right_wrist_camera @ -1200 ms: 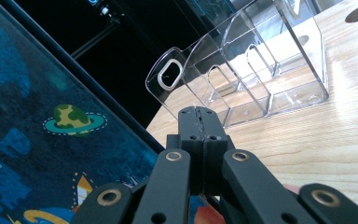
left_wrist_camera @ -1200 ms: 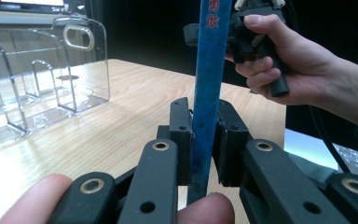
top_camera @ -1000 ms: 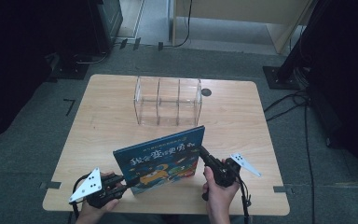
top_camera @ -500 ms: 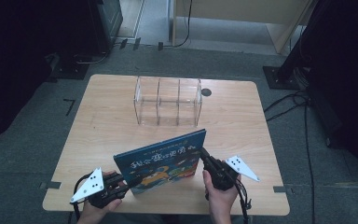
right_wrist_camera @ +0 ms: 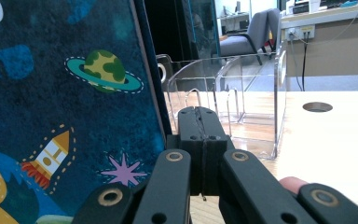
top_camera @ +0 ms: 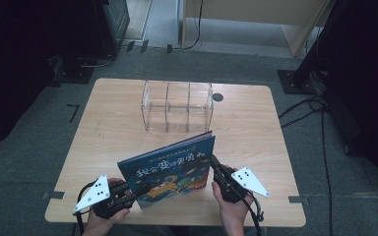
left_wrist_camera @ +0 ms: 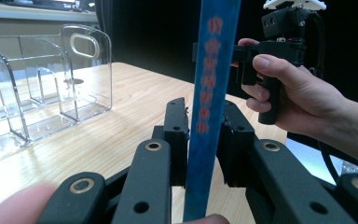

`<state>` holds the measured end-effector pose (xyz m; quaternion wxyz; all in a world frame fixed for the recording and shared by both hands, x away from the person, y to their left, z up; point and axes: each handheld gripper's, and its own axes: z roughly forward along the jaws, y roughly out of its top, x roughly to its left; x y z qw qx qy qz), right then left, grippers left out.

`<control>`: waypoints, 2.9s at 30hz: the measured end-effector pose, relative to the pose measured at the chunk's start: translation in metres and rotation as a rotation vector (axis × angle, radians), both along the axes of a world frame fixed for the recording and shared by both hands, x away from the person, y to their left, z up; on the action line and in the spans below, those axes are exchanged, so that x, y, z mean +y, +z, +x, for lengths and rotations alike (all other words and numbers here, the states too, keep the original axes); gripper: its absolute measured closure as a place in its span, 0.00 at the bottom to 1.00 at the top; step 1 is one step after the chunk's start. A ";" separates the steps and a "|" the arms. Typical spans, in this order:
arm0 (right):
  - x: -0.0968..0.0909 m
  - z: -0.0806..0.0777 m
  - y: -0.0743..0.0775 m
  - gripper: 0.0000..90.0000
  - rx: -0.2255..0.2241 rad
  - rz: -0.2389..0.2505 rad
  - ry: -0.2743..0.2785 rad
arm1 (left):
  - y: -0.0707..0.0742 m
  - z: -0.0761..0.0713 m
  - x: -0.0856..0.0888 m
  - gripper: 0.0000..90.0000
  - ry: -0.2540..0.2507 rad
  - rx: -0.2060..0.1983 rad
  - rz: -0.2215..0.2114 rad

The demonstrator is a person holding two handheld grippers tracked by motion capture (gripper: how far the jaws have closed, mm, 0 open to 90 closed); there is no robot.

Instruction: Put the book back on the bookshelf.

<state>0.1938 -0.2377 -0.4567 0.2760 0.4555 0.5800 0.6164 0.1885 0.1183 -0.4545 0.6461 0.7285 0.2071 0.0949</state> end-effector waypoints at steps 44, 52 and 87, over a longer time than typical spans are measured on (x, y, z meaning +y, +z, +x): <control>-0.004 -0.009 -0.003 1.00 0.002 0.041 -0.018 | 0.006 -0.008 -0.019 0.89 -0.050 -0.018 0.022; -0.004 -0.009 -0.003 1.00 0.005 0.043 -0.017 | 0.007 -0.007 -0.021 0.89 -0.040 -0.017 0.020; -0.008 0.005 0.003 1.00 0.065 0.072 0.022 | 0.007 -0.010 -0.027 0.94 -0.020 -0.103 -0.037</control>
